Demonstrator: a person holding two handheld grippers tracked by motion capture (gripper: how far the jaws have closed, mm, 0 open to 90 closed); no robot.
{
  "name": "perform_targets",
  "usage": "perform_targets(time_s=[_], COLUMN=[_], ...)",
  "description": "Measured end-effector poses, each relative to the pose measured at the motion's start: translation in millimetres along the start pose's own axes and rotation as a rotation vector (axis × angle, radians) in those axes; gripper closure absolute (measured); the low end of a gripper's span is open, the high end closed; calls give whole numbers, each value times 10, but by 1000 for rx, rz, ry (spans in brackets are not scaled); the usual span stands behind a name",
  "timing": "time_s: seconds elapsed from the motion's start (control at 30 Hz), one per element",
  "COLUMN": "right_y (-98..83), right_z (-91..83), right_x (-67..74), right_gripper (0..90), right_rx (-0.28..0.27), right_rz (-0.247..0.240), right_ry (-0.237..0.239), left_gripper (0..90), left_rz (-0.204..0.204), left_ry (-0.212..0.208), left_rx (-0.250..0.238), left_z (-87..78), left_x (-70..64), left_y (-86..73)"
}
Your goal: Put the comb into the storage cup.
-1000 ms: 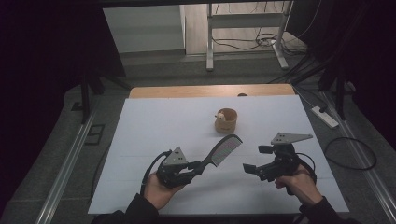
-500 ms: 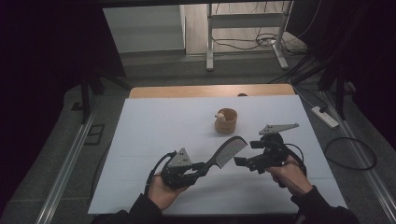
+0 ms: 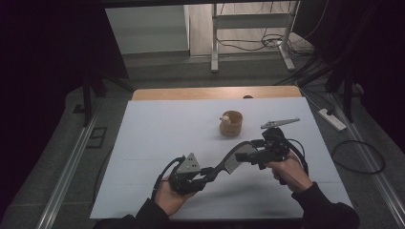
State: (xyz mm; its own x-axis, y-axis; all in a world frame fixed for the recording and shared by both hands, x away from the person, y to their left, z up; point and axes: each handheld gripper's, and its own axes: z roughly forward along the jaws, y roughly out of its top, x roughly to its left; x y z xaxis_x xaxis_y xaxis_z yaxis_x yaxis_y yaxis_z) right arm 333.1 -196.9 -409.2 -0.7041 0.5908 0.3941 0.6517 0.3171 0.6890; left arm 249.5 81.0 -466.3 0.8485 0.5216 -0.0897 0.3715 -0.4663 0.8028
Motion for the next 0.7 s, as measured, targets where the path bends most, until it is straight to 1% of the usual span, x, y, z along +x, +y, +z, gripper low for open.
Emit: perform_targets(time_s=[0.2,0.33,0.4,0.5,0.63,0.7], right_y=[76,97,100,104,107,106], right_z=[71,107,110,91,51,39], right_x=[-17,-26,-30,-52,-113,-138], right_gripper=[0,0,0,103,307,391], right_rx=[19,34,29,11,-13,-29], right_rz=[41,62,68,91,135,150], right_ry=[7,28,32,40,84,109], left_gripper=[724,724,724,724,724,724], left_rz=[12,11,10,11,17,19], left_ry=[6,9,9,15,21,22], left_rx=[1,-3,-4,-6,-10,-10], left_z=[2,-7,-9,-10,-12,-12], left_x=[-18,-13,-13,-13,-19,-23], left_y=[1,-3,-4,-6,-7,-7])
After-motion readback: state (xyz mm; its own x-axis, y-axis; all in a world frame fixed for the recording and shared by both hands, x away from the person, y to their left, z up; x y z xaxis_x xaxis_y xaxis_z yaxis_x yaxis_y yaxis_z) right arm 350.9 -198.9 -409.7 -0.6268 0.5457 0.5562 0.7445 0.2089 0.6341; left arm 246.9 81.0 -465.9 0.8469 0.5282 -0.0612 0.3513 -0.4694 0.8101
